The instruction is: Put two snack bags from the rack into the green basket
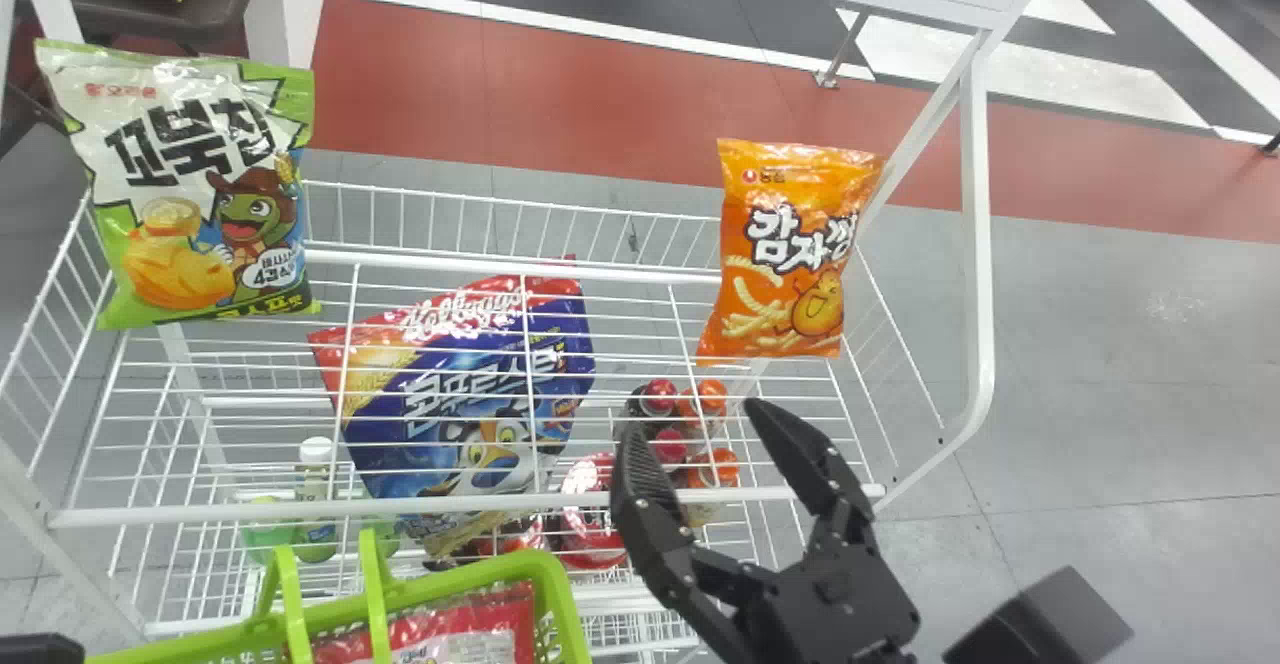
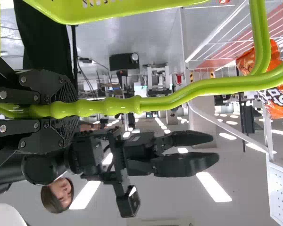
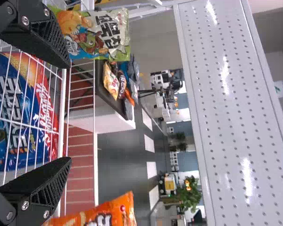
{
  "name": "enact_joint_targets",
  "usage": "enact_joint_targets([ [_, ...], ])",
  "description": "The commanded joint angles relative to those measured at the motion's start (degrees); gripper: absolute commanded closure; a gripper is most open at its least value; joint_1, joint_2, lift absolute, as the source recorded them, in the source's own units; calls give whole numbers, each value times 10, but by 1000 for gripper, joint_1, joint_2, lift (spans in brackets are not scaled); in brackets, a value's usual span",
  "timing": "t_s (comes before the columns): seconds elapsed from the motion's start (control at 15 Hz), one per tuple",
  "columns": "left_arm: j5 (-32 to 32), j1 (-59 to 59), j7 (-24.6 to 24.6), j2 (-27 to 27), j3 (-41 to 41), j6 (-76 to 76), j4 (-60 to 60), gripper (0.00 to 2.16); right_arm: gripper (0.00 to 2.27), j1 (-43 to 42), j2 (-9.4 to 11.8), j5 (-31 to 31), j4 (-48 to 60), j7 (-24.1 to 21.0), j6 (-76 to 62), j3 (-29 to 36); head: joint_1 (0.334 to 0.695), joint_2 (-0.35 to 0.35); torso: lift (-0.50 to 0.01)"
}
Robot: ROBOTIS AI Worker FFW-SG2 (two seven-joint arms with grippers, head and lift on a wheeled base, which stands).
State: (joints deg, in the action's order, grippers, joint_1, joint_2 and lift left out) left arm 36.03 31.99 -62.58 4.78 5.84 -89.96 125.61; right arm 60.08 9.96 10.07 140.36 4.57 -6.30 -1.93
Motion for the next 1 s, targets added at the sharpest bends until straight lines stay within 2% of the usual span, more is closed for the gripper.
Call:
enact_joint_targets([
  [0.0, 0, 0, -1, 2, -1, -1, -2, 1190, 127, 15, -6, 21, 4, 0, -8, 33, 695, -350, -2],
  [0.27, 0, 0, -7, 3, -4, -1, 0, 1187, 124, 22, -17, 22, 15, 0, -8, 47, 695, -350, -2],
  [0.93, 0, 6, -8, 4, -9, -1, 8, 1187, 124, 26, -18, 23, 13, 0, -30, 47, 695, -350, -2],
])
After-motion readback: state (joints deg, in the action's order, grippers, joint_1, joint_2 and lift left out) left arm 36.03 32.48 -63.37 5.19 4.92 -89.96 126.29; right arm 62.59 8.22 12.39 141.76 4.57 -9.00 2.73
